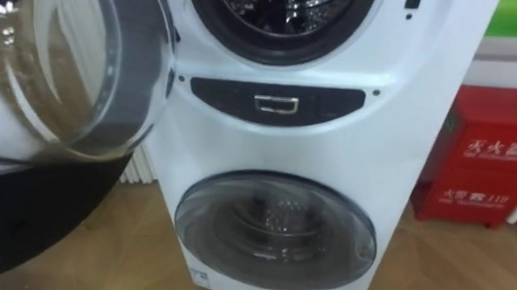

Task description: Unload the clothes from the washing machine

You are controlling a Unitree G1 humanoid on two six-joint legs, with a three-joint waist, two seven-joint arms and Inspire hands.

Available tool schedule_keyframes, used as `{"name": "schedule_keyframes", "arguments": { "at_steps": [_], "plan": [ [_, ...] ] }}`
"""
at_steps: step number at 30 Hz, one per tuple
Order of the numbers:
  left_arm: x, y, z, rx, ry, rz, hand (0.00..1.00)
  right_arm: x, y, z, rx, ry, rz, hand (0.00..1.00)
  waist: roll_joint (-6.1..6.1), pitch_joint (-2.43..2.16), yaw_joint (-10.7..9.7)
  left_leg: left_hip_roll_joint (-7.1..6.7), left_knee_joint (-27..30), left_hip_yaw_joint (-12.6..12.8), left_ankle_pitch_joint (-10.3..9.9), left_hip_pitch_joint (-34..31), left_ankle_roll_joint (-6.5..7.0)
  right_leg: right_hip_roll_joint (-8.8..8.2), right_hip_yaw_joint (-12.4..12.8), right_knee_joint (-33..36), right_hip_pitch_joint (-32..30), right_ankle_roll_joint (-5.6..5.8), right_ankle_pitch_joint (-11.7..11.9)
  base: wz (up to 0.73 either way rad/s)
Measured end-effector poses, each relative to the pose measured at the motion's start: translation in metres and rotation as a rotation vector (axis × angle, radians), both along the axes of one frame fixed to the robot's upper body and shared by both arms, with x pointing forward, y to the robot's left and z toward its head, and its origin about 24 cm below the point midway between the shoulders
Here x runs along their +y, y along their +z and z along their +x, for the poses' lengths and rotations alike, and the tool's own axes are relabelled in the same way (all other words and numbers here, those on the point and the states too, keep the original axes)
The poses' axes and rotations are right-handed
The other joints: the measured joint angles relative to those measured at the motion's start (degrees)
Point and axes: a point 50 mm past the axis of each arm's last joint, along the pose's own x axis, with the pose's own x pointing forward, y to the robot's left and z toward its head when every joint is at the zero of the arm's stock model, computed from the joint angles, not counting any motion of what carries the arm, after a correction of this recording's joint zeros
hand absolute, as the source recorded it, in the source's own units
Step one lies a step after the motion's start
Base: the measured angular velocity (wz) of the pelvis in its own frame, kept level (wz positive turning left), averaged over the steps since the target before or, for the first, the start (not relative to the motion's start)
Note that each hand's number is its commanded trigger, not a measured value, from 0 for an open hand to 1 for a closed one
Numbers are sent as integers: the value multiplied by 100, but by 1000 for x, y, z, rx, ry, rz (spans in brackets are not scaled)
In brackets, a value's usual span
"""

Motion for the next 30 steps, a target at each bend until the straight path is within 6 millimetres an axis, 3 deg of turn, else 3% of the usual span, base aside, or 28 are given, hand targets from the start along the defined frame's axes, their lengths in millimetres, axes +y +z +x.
{"name": "schedule_keyframes", "arguments": {
  "at_steps": [4, 7, 10, 12, 13, 16, 19, 25, 30],
  "plan": [
    [-24, 93, 30, -220, -96, 386, 0, 7, -1, 1, -6, 3, 14, 0, -38, -1, 6, -8, 2, -21, 0, -31, 0, -11, -67, -13, -19, 6, -4, 2],
    [-51, 141, 35, -329, -171, 625, 0, 8, -2, 1, -5, 2, 19, 0, -75, 26, -57, -26, 13, -74, 2, -88, 3, -31, -135, -15, -51, 8, -5, 8],
    [-83, 171, 33, -452, -270, 763, 0, 10, -3, 2, -1, -3, 33, 0, -125, 55, -123, -30, 16, -96, 2, -92, 3, -36, -152, -22, -39, 14, -10, 3],
    [-108, 182, 32, -544, -361, 782, 0, 14, -4, 5, -2, 16, 47, 0, -166, 79, -225, -59, 29, -188, 2, -102, 3, -52, -201, -56, 3, 27, -27, 15],
    [-116, 183, 33, -569, -402, 780, 0, 16, -4, 6, -1, 23, 55, 0, -173, 85, -267, -72, 43, -225, 2, -117, 3, -59, -241, -87, 27, 29, -29, 28],
    [-166, 177, 47, -625, -695, 737, 0, 28, -4, 15, -11, 84, 93, 0, -216, 79, -383, -96, 132, -264, 2, -213, 4, -88, -326, -96, 16, 33, -32, 15],
    [-194, 169, 54, -641, -887, 684, 0, 38, -5, 19, -12, 127, 126, 0, -291, 45, -406, -113, 162, -314, 2, -246, 4, -103, -365, -94, 22, 44, -39, 10],
    [-247, 151, 60, -678, -1299, 532, 0, 51, -7, 33, -19, 203, 154, 0, -385, 48, -736, -123, 168, -336, 9, -280, 14, -119, -430, -74, 2, 50, -42, 5],
    [-269, 137, 62, -699, -1467, 425, 0, 57, -10, 33, 7, 242, 174, 0, -409, 59, -938, -109, 167, -318, 8, -267, 14, -113, -437, -46, 3, 50, -42, -1]
  ]
}}
